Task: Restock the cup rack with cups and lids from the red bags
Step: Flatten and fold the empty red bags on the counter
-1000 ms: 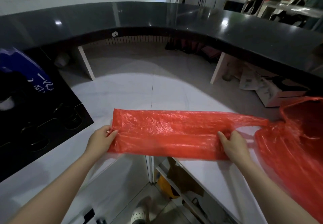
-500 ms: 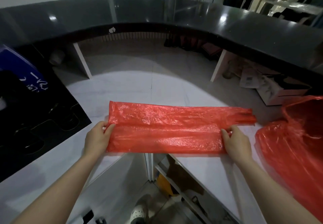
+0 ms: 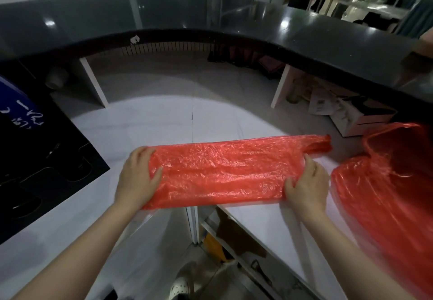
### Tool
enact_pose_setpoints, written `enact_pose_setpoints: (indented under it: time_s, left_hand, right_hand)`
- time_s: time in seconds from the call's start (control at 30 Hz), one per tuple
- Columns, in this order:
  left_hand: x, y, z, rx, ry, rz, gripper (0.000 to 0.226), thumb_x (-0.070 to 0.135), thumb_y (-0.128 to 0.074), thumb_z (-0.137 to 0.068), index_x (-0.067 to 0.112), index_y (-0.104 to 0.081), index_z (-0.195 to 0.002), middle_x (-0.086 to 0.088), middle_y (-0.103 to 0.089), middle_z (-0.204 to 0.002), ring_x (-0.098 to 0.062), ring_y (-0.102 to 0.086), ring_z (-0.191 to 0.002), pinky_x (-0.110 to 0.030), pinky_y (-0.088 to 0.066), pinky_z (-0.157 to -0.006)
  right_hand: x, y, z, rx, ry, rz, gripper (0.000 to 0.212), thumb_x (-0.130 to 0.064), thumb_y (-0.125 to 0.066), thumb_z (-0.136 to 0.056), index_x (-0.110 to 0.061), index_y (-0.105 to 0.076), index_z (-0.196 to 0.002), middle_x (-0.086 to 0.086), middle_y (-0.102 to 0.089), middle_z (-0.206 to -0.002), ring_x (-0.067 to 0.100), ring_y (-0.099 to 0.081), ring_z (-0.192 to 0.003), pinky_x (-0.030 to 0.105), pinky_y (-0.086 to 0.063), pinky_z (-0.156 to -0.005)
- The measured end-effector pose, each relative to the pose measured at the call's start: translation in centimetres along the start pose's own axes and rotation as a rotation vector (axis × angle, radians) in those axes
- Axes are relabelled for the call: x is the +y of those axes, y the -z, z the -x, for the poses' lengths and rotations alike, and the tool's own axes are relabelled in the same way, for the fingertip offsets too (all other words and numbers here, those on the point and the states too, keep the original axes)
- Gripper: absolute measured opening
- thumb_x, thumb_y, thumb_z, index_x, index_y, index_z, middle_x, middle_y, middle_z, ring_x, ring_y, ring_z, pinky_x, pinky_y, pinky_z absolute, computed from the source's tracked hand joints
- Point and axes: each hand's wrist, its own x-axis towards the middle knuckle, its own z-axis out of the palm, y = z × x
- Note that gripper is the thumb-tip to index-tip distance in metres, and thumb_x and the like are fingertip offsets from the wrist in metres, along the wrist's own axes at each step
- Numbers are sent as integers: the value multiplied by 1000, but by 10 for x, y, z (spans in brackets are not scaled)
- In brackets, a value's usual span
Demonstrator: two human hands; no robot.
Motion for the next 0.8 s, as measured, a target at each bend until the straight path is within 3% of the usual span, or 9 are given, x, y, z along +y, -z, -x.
enact_pose_setpoints:
  time_s: [0.1, 0.2, 0.3, 0.43, 0.53, 0.63, 0.8]
  left_hand:
    - [16, -10, -9, -199, -72, -169, 67, 50, -49, -91, 27, -25, -149, -10, -15, -158, -31, -15, -145, -47, -14, -117]
    - [19, -25, -17, -342, -83, -319, 75, 70, -25, -87, 38, 1, -150, -4, 11, -160, -29, 10, -146, -50, 4, -118]
    - [16, -37, -16, -432, -78, -384, 80, 78, -9, -80, 42, 11, -148, -2, 18, -158, -30, 18, -144, -54, 10, -115]
    - [6, -46, -11, -477, -89, -409, 86, 84, 8, -67, 44, 25, -141, -1, 20, -158, -30, 19, -144, -52, 13, -115]
    - [3, -47, -14, -480, -117, -391, 82, 85, 10, -66, 46, 31, -136, 0, 20, -157, -29, 19, -144, -51, 14, -115]
    - [2, -49, -19, -481, -143, -384, 81, 85, 9, -67, 48, 31, -135, 1, 20, -157, -28, 19, -144, -49, 15, -114]
    - [1, -54, -33, -485, -183, -377, 79, 85, 8, -68, 49, 32, -134, 1, 18, -158, -28, 18, -144, -48, 15, -115]
  right_hand:
    - [-20, -5, 1, -13, 149, 96, 80, -34, -60, -86, -19, -16, -151, 10, -15, -158, 28, -4, -147, 45, -1, -116]
    - [-43, -18, -10, -123, 307, 142, 72, -48, -47, -92, -31, -10, -152, 3, 3, -161, 22, 14, -146, 46, 8, -114]
    - [-61, -35, -20, -245, 397, 174, 68, -60, -32, -93, -39, -3, -150, -2, 17, -159, 19, 25, -142, 47, 12, -113]
    - [-67, -56, -32, -315, 417, 220, 71, -72, -17, -87, -42, 0, -150, 0, 18, -159, 24, 25, -143, 51, 12, -114]
    - [-51, -63, -40, -372, 306, 268, 82, -82, -4, -77, -43, -3, -149, 2, 12, -160, 27, 19, -145, 52, 12, -114]
    - [-36, -66, -43, -384, 144, 267, 84, -85, -6, -75, -44, -6, -149, 6, 4, -161, 32, 14, -146, 52, 6, -116]
    - [-36, -68, -51, -367, 67, 253, 84, -83, -6, -76, -43, -9, -149, 8, 4, -161, 33, 12, -146, 50, 5, -116]
